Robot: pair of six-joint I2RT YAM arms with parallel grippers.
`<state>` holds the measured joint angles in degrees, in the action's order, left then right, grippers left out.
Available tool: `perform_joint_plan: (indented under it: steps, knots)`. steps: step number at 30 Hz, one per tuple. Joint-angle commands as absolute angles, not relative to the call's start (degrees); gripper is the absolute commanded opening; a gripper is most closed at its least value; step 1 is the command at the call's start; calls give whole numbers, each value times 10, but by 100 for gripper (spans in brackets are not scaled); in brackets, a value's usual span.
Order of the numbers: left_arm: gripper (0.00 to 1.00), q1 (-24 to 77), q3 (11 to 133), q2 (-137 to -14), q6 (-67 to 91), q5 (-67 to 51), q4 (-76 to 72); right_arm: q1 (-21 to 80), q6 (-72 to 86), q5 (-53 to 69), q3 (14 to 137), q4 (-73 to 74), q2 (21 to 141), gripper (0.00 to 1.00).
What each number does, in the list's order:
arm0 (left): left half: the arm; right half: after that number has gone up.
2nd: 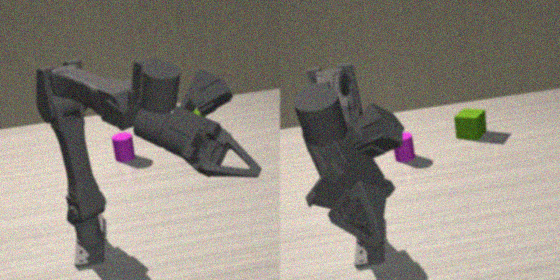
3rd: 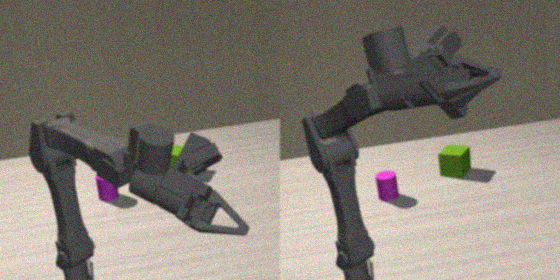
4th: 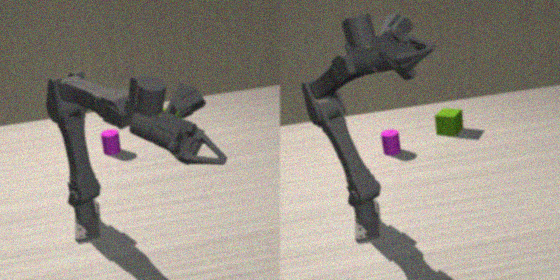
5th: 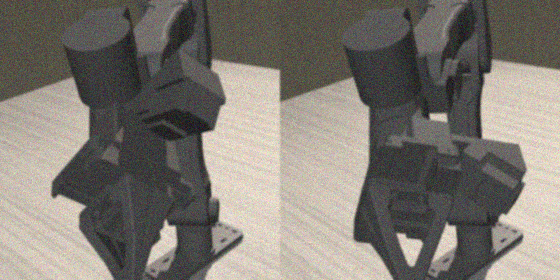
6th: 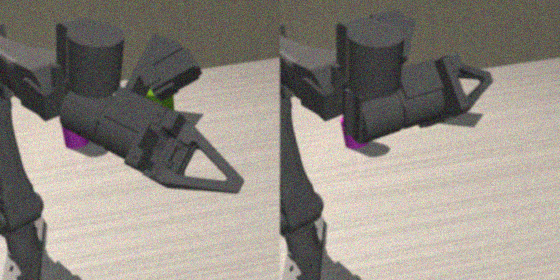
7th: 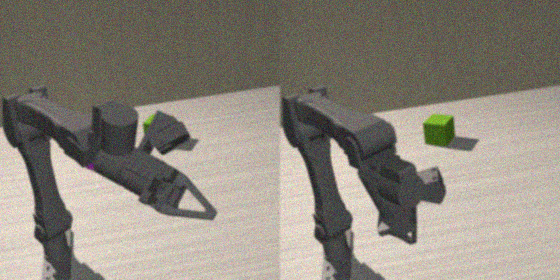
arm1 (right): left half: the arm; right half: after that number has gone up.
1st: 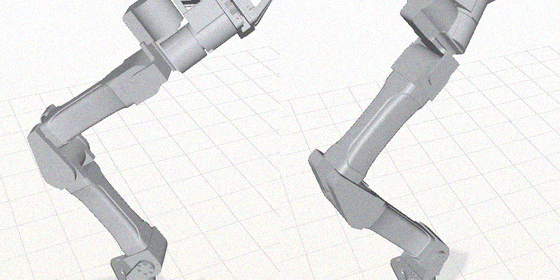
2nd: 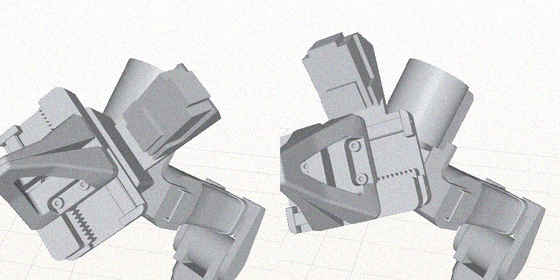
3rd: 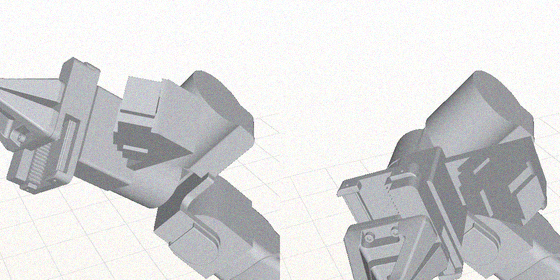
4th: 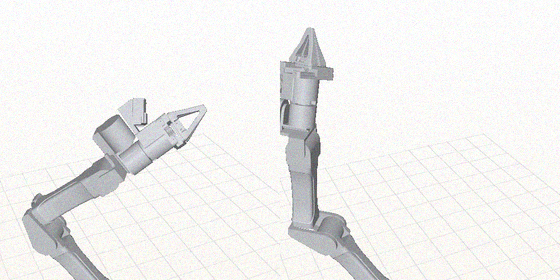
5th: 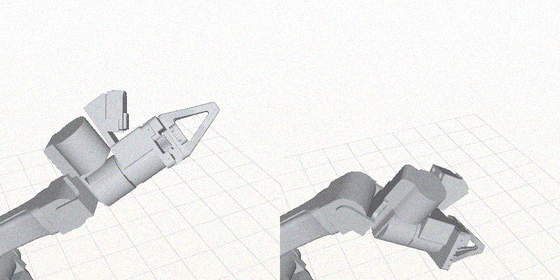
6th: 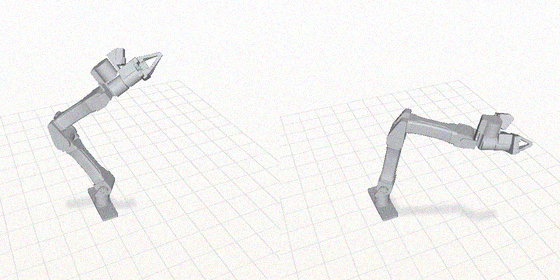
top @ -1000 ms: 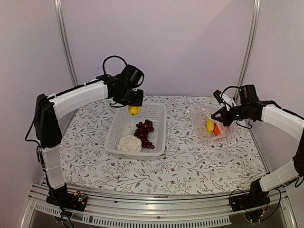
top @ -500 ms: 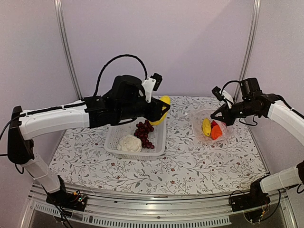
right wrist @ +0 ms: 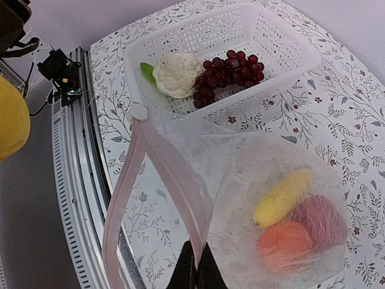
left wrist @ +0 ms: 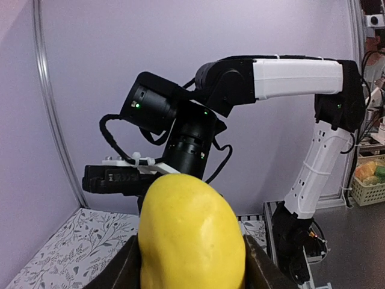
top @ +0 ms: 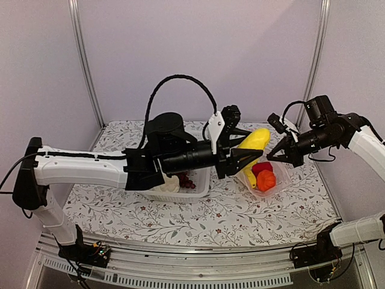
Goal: Place the food in the zip-top bag and seal the zipper
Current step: Place the fake fruit in the zipper food storage bag, then adjust the zipper food storage bag at the center of the board.
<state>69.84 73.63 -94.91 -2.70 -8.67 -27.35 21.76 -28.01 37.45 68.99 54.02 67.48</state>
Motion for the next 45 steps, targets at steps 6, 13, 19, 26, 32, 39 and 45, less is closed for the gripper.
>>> perform_joint_plan:
  steps: [6,13,19,26,32,39,45]
  knots:
    - [26,704,807,-1079,-127,-124,-381,222,-284,428,754,601,690,0]
    - [68,703,826,-1111,-143,-50,-357,221,-267,395,780,601,709,0]
    - [82,705,827,-1095,-140,-4,-350,221,-247,364,789,584,725,0]
    - [79,724,783,-1012,-123,56,-335,184,-220,325,809,549,747,0]
    - [76,730,707,-911,-26,158,-242,112,-214,222,870,501,792,0]
    - [73,718,639,-852,116,283,-47,94,-214,154,909,439,817,0]
    - [75,663,657,-875,251,225,124,93,-213,259,798,380,779,0]
